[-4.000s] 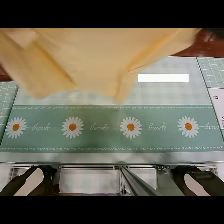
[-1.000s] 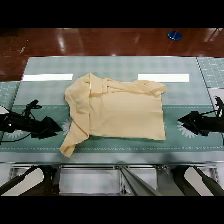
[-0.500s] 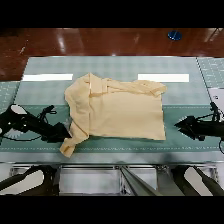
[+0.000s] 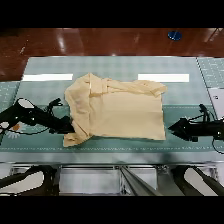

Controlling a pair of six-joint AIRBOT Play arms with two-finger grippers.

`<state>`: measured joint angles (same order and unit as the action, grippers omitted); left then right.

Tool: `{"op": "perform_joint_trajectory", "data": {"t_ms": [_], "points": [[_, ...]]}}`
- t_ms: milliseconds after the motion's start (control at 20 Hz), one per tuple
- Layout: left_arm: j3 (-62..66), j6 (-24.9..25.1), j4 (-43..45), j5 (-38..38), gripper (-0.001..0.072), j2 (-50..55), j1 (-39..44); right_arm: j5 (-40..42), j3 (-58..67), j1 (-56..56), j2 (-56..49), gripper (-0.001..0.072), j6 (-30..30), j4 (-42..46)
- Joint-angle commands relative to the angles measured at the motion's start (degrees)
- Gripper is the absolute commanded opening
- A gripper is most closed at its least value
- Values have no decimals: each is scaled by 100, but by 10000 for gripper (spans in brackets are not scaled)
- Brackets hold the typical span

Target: Fold the shirts.

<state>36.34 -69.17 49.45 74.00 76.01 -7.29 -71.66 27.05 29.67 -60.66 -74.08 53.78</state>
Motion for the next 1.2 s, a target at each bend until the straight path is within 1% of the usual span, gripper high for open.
{"op": "perform_joint_trajectory", "data": {"t_ms": [0,100,200,250,300,350,400,500,650,750,800,850,1000,1100,1150], "points": [[109,11,-68,17,20,9,24,225,-2,-603,-529,408,-201,0],[109,13,-68,13,20,9,24,315,-2,-848,-758,407,-232,-96],[111,13,-68,-7,20,9,24,494,4,-1147,-929,402,-199,-474],[111,15,-68,-9,20,9,24,597,13,-1340,-984,345,-63,-811],[114,15,-116,-7,20,9,22,693,52,-1523,-1001,256,146,-1182],[140,24,-223,-4,20,7,4,750,140,-1676,-999,126,323,-1462],[236,107,-315,20,20,-4,-4,704,319,-1823,-999,20,592,-1722],[669,151,-625,214,20,-87,-96,326,994,-2002,-940,19,695,-1904],[1821,203,-1818,457,20,-481,-503,109,2640,-2041,-450,18,400,-1843],[2894,184,-2889,387,20,-848,-852,92,4205,-2044,-140,18,46,-1451],[3438,157,-3250,278,20,-1019,-1010,92,5071,-2044,-13,18,-118,-1174],[4052,44,-3401,111,20,-1204,-1158,68,5908,-2044,92,18,-302,-866],[5700,-306,-3045,-367,20,-1742,-1602,-214,7932,-2044,361,19,-616,-249],[6612,-509,-2647,-455,20,-2094,-1947,-387,8804,-2044,608,19,-673,-177],[6994,-514,-2494,-455,20,-2288,-2120,-431,9064,-2044,772,19,-671,-170]]}}
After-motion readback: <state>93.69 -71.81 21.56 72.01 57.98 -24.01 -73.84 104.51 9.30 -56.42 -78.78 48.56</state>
